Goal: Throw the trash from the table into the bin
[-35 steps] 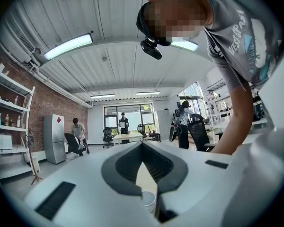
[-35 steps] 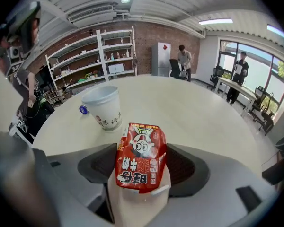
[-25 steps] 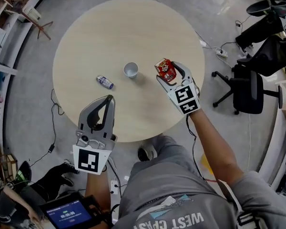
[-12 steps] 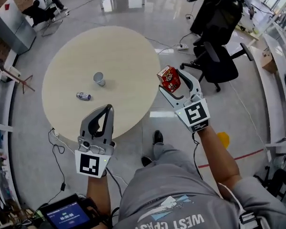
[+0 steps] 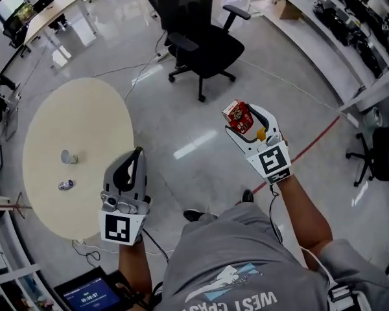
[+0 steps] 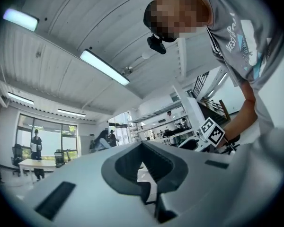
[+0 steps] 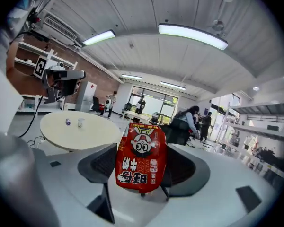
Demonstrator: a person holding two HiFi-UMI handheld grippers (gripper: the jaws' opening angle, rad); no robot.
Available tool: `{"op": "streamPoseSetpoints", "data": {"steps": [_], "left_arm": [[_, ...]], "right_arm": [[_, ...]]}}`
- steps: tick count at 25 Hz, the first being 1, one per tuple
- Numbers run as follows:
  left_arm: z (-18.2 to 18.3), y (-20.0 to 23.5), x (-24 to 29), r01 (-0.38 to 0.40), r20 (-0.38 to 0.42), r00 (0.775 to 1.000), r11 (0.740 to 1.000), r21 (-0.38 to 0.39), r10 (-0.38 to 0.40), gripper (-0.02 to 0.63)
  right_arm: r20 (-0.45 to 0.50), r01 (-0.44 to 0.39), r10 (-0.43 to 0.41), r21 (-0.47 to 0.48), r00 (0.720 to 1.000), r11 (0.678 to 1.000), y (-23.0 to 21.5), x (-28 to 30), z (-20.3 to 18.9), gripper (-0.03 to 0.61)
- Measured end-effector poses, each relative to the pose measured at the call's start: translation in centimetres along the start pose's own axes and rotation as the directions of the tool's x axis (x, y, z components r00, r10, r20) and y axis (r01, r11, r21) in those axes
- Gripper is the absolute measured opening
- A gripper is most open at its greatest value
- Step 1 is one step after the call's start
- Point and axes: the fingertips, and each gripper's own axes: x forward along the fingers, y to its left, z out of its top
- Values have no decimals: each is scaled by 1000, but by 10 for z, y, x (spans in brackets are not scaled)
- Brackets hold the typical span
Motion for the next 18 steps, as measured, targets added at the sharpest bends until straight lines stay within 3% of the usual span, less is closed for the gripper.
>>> {"op": "streamPoseSetpoints", "data": {"steps": [5, 9, 15, 18], "left_arm": [[-24, -131, 104, 168, -27, 985, 984, -56, -170, 43], [-48, -230, 180, 255, -80, 961, 961, -104, -264, 43], [-162, -339, 259, 305, -158, 928, 933, -192, -337, 43], [-199, -380, 284, 309, -212, 911, 925, -220, -355, 43]], "right_arm": [[-156, 106, -93, 79, 983, 991, -99, -92, -142, 310], [-266, 111, -70, 142, 961, 984, -160, -126, -261, 310], [-402, 100, -4, 218, 916, 971, -204, -115, -473, 310], [-443, 95, 31, 260, 896, 961, -224, -112, -551, 310]]}}
